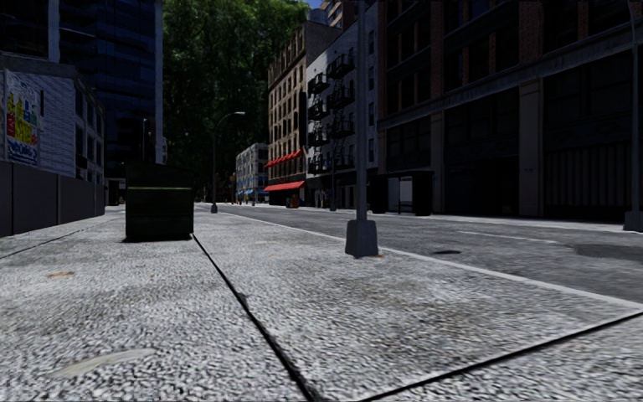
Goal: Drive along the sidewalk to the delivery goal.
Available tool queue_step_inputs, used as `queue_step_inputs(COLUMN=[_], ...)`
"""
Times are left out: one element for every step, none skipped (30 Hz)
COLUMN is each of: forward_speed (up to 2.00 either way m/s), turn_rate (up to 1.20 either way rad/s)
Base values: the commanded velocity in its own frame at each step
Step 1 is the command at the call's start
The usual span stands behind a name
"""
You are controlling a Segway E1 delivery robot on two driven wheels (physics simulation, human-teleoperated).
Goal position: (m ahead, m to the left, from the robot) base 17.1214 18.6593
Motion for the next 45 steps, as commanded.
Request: queue_step_inputs(forward_speed=[0.00, 0.00, 0.00, 0.00, 0.00, 0.00, 0.00, 0.00, 0.00, 0.00, 0.00, 0.00, 0.00, 0.00, 0.00, 0.00, 0.00, 0.00, 0.00, 0.00, 0.00, 0.00, 0.00, 0.00, 0.00, 0.00, 0.00, 0.00, 0.00, 0.00, 0.00, 0.00, 0.00, 0.00, 0.00, 0.00, 0.00, 0.00, 0.05, 0.05, 0.75, 1.18, 1.66, 1.66, 2.00], turn_rate=[0.81, 0.81, 0.81, 0.81, 0.81, 0.81, 0.81, 0.81, 0.81, 0.81, 0.81, 0.81, 0.79, 0.79, 0.72, 0.67, 0.62, 0.62, 0.57, 0.47, 0.32, 0.32, 0.00, 0.00, 0.00, 0.00, 0.00, 0.00, 0.00, 0.00, 0.00, 0.00, 0.00, 0.00, 0.00, 0.00, 0.00, 0.00, 0.00, 0.00, 0.00, 0.00, 0.00, 0.00, 0.00])
